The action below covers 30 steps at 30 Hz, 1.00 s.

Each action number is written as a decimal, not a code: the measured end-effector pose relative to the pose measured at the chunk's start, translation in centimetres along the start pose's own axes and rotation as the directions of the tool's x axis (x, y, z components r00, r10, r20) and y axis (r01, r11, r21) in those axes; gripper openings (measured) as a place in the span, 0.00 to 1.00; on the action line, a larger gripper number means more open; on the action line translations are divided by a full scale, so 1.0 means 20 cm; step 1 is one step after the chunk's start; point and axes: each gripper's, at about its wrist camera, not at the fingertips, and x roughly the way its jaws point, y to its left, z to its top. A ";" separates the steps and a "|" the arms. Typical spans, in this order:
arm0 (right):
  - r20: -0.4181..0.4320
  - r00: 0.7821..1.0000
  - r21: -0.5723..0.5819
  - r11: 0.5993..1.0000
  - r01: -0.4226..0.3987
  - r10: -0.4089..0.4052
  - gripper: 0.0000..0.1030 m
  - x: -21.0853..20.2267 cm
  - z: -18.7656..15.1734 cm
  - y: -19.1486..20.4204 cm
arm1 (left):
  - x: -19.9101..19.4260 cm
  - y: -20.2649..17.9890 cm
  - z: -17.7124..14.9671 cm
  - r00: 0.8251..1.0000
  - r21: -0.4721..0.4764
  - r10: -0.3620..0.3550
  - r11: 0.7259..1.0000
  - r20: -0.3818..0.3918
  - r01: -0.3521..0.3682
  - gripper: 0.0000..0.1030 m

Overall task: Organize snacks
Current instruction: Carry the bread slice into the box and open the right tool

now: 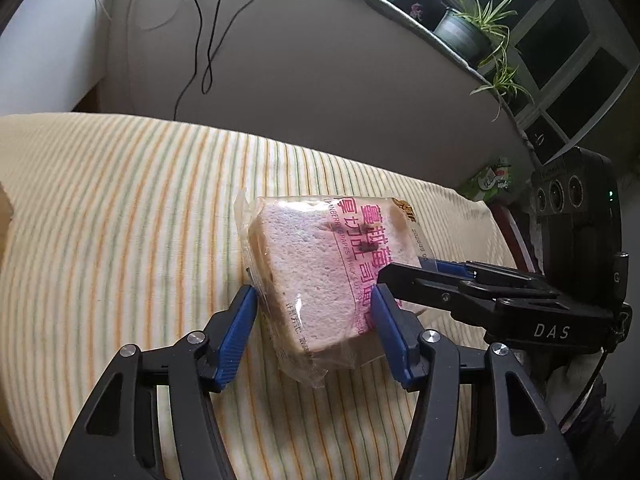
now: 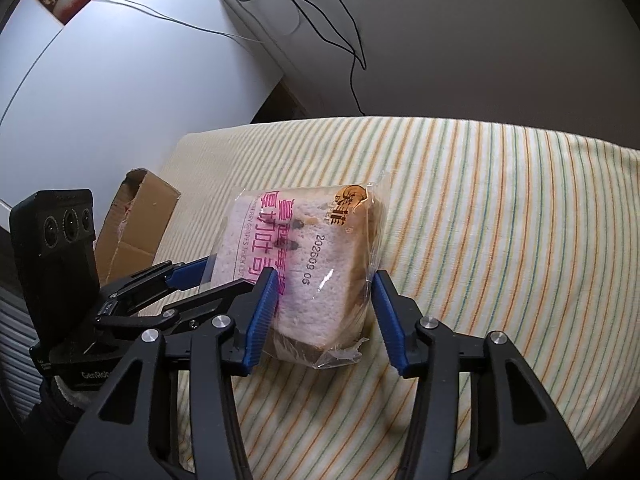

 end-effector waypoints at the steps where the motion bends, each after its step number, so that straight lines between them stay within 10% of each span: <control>1: 0.002 1.000 -0.008 1.000 0.001 -0.001 0.49 0.00 0.00 0.02 | -0.02 -0.01 0.00 1.000 0.011 0.013 1.000 0.010 -0.013 0.56; 30: 0.002 0.996 -0.314 0.946 -0.081 0.086 0.49 0.05 -0.07 0.89 | -0.76 0.23 -0.29 0.936 -0.081 0.196 0.980 0.291 -0.180 0.56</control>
